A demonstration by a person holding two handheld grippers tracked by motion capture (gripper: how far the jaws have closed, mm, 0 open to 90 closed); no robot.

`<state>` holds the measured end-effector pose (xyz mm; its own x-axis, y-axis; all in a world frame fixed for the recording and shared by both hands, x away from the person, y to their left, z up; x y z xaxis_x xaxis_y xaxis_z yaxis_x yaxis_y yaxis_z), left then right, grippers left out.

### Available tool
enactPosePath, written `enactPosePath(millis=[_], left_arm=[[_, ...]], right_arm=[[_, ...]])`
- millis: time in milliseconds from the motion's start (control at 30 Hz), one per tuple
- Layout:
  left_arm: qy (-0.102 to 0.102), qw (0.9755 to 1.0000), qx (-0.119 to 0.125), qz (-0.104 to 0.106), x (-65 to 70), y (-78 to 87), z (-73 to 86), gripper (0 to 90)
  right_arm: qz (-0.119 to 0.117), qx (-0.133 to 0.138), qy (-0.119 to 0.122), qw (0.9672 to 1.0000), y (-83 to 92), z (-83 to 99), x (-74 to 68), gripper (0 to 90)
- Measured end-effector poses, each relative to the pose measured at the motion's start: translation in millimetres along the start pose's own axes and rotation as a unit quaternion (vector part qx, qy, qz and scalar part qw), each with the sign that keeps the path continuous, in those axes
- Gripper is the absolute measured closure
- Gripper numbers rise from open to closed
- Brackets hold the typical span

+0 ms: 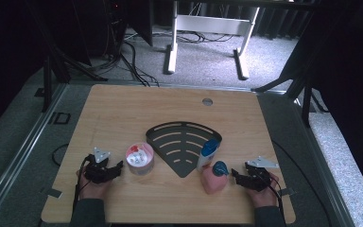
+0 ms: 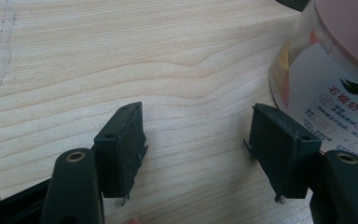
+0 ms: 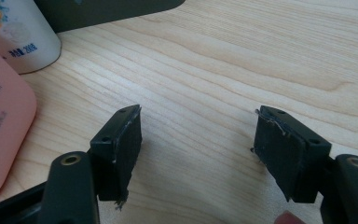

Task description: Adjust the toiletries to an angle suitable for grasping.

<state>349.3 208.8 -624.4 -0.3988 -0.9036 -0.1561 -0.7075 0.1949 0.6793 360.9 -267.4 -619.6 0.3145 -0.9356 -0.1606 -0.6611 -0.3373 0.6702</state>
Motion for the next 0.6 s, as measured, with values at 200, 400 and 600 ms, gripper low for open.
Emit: enactPosePath(millis=[200, 400, 600], left_arm=[[0.000, 1.0000, 0.000, 0.001, 0.1, -0.1, -0.1, 35.7], [0.000, 1.0000, 0.000, 0.001, 0.1, -0.1, -0.2, 35.8], [0.000, 1.0000, 0.000, 0.001, 0.1, -0.2, -0.2, 35.6]], right_arm=[[0.004, -0.002, -0.003, 1.0000, 0.8, 0.8, -1.4, 32.3], [0.000, -0.007, 0.009, 0.9999, 4.0, 2.2, -7.3, 38.2], [-0.020, 0.019, 0.021, 0.9994, 19.2, -2.8, -17.6, 65.1]])
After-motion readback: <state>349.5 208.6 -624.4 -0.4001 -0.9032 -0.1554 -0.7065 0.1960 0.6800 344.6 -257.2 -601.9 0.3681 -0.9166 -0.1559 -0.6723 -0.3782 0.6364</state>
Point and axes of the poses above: each handheld gripper's, and its own axes: y roughly backward along the jaws, z roughly out of its underside, x roughly to its right, the point moved 9 cm from there along -y, roughly forward along the jaws, and after that the axes turned 13 degrees about -y, right-handed, at the moved point
